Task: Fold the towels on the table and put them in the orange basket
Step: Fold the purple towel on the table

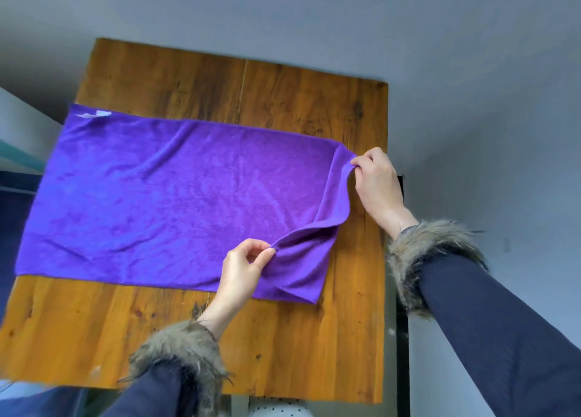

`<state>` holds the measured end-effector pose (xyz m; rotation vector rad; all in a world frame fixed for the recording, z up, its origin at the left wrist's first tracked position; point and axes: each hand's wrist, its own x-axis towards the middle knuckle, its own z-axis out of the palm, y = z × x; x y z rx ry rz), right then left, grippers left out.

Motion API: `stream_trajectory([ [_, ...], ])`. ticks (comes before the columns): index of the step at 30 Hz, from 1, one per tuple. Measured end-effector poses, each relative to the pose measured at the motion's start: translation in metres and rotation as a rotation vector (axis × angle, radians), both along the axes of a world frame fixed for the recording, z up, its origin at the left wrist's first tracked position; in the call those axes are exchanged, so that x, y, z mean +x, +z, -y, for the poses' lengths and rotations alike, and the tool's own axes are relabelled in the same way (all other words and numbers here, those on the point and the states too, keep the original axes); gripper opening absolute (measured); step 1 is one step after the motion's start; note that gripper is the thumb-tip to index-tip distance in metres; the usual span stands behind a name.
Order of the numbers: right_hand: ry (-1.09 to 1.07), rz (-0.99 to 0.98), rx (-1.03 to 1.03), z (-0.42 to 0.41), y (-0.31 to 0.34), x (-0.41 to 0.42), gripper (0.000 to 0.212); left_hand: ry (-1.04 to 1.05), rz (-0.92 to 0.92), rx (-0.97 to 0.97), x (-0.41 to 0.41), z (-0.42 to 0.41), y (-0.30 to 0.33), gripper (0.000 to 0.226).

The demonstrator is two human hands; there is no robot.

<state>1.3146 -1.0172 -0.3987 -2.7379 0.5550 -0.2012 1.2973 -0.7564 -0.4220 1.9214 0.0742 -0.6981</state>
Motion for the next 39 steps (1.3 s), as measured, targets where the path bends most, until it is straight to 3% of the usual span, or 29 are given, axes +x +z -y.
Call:
stream_trajectory([
  [6, 0.104, 0.12, -0.071, -0.045, 0.045, 0.056, 0.014, 0.223, 0.131, 0.058, 0.04, -0.044, 0.028, 0.014],
  [13, 0.295, 0.173, -0.029, -0.133, 0.084, 0.126, 0.019, 0.214, 0.043, -0.213, 0.082, -0.12, 0.072, 0.017],
  [22, 0.51, 0.233, 0.084, -0.251, 0.124, 0.216, 0.013, 0.55, -0.104, -0.506, 0.126, -0.25, 0.102, 0.012],
  [24, 0.546, 0.204, 0.089, -0.274, 0.116, 0.234, 0.012, 0.622, -0.093, -0.45, 0.133, -0.276, 0.088, 0.01],
  [30, 0.584, 0.101, 0.073, -0.327, 0.067, 0.291, 0.013, 0.731, -0.048, -0.037, 0.15, -0.328, 0.013, 0.006],
  [34, 0.605, -0.02, 0.028, -0.35, 0.028, 0.323, 0.014, 0.637, -0.014, 0.267, 0.146, -0.343, -0.026, 0.005],
  [39, 0.635, -0.148, -0.028, -0.375, -0.011, 0.359, 0.017, 0.526, 0.124, 0.414, 0.139, -0.346, -0.058, 0.009],
])
